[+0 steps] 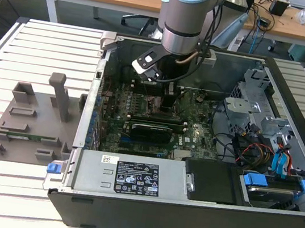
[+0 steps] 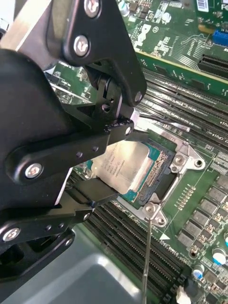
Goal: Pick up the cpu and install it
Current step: 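Place the cpu into insertion slot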
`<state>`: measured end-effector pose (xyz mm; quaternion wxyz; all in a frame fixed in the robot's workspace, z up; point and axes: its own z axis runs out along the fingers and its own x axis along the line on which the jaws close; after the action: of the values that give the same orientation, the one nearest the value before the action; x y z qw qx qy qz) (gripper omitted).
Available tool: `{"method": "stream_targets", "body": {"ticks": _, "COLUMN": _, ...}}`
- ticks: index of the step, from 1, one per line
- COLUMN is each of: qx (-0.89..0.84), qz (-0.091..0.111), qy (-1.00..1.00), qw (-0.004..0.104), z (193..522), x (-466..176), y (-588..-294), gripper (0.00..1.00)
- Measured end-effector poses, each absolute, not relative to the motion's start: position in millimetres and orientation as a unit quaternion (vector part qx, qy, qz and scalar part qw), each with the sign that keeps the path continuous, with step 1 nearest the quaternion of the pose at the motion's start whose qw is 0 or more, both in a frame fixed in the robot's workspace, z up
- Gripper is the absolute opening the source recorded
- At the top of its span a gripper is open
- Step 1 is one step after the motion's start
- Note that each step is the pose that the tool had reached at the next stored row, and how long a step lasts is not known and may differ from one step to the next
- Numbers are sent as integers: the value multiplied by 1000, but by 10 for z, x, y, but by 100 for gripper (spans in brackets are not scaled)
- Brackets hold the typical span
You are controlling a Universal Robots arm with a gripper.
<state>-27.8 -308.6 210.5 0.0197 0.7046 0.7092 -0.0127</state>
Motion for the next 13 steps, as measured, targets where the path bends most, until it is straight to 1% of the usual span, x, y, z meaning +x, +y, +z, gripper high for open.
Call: {"method": "stream_targets", "body": {"ticks": 13, "qx": 704, "qz": -13, "qy": 709, "qw": 20, "z": 2017, "x": -306, "y": -3089, "gripper": 55}}
